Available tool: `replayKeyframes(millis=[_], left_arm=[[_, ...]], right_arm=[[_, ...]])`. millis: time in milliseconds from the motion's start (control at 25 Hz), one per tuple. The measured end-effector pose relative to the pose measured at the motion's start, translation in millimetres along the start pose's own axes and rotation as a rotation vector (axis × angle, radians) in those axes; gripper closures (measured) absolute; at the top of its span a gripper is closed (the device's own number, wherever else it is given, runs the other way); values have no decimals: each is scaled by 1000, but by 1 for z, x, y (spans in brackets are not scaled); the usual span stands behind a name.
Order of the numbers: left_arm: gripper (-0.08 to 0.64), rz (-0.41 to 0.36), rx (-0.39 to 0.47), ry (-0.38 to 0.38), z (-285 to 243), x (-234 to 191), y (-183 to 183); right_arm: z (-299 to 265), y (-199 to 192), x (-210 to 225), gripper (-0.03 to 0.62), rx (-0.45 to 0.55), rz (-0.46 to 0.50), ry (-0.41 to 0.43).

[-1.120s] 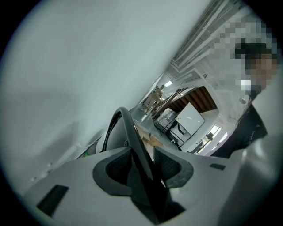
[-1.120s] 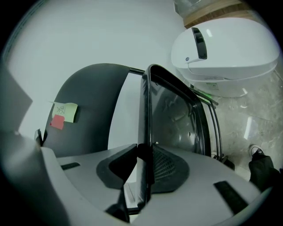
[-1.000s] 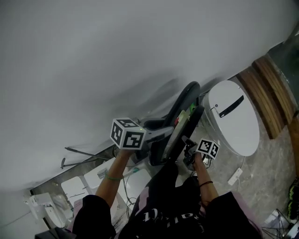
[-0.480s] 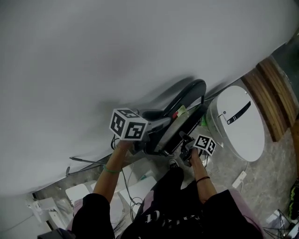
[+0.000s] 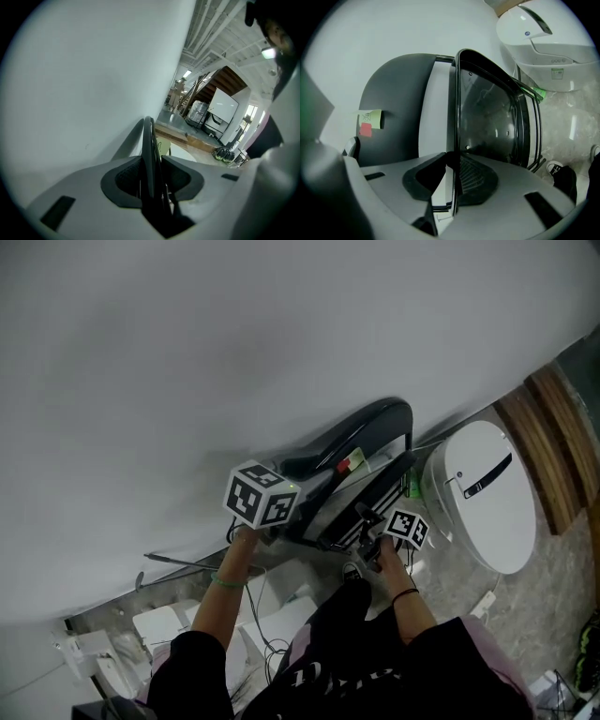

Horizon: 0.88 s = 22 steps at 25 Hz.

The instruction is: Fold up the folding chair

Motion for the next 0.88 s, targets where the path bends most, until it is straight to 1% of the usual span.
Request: replayKeyframes(millis=[160, 280, 360, 480, 560, 640, 720, 800, 880], left_arm=[[434, -48, 5, 49, 0, 3, 0], [434, -63, 8, 64, -1, 4, 0], [434, -75, 13, 74, -2, 3, -1], [433, -98, 28, 106, -2, 3, -2], [416, -98, 48, 124, 0, 3, -2], [416, -69, 95, 125, 8, 3, 0], [417, 4, 178, 108, 22, 3, 5], [417, 83, 258, 63, 38, 3, 10], [417, 126, 313, 19, 50, 6, 12]], right_arm=[[1, 1, -2, 509, 1, 21, -1], [2, 1, -1, 509, -3, 36, 0], [0, 3, -1, 508, -34, 82, -20], [-1, 2, -3, 497, -109, 193, -81], [1, 0, -3, 489, -142, 232, -117], [6, -1, -4, 489, -149, 245, -137], [16, -1, -4, 489, -138, 256, -144], [29, -1, -5, 489, -127, 260, -136], [42, 0, -6, 489, -112, 261, -120]])
Point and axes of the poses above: the fingertips, and each gripper's own axes: z backward along the fingers, x to its right, y out of its top, the point moved 5 cm from there along z, backward along the fingers, and after that the axes turned 6 degrees about z, right-handed, at the moved point
